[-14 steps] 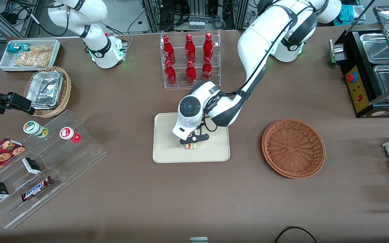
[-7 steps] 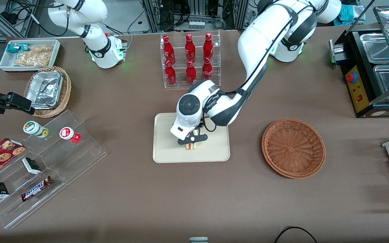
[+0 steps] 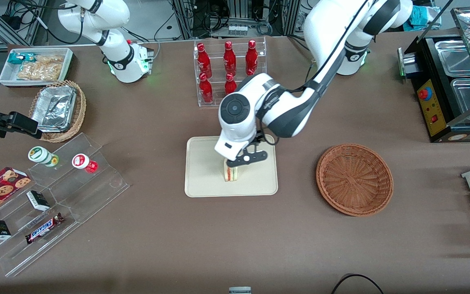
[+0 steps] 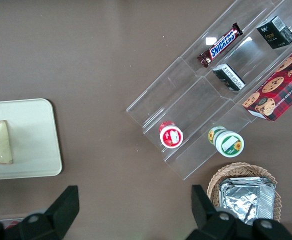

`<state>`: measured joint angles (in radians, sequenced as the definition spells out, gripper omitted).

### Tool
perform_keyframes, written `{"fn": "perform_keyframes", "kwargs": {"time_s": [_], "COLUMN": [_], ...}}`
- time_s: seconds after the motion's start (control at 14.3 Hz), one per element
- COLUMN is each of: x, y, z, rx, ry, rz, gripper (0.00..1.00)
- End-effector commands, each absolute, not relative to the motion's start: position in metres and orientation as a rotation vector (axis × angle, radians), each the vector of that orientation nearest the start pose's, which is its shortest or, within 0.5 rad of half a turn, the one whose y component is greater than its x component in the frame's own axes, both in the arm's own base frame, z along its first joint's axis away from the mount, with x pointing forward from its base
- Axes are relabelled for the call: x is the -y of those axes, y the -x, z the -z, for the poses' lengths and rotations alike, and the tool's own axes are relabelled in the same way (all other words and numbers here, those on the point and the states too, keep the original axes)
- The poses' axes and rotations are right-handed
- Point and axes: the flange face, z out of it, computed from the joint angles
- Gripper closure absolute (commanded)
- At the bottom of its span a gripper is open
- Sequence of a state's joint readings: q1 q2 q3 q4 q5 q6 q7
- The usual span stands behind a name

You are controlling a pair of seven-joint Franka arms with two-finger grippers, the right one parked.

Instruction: Place sandwich from basket to tray

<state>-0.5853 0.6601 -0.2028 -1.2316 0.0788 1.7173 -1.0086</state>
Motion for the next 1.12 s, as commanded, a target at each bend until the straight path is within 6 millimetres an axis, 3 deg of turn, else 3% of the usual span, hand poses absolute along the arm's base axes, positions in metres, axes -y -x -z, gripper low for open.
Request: {"fn": "perform_keyframes", "kwargs": {"time_s": [0.0, 0.14, 0.35, 0.56, 0.7, 0.77, 0.84, 0.91, 1.05], "x": [0.417, 0.368, 0.284, 0.214, 0.174, 0.163, 0.150, 0.124, 0.097], "y": [-0.532, -0.544, -0.556, -0.552, -0.544, -0.540, -0.536, -0.534, -0.527], "z": [-0.385, -0.391, -0.415, -0.442, -0.461, -0.471, -0.485, -0.500, -0.528], "rx": [0.416, 0.318, 0.224, 0.069, -0.018, -0.068, -0.105, -0.130, -0.222], "ry": [2.965, 2.988, 3.008, 3.042, 3.030, 3.025, 3.025, 3.031, 3.061], "rz": [-0.216, -0.226, -0.239, -0.286, -0.340, -0.368, -0.376, -0.388, -0.355], "gripper": [0.00, 0.00, 0.00, 0.00, 0.00, 0.00, 0.00, 0.00, 0.00]}}
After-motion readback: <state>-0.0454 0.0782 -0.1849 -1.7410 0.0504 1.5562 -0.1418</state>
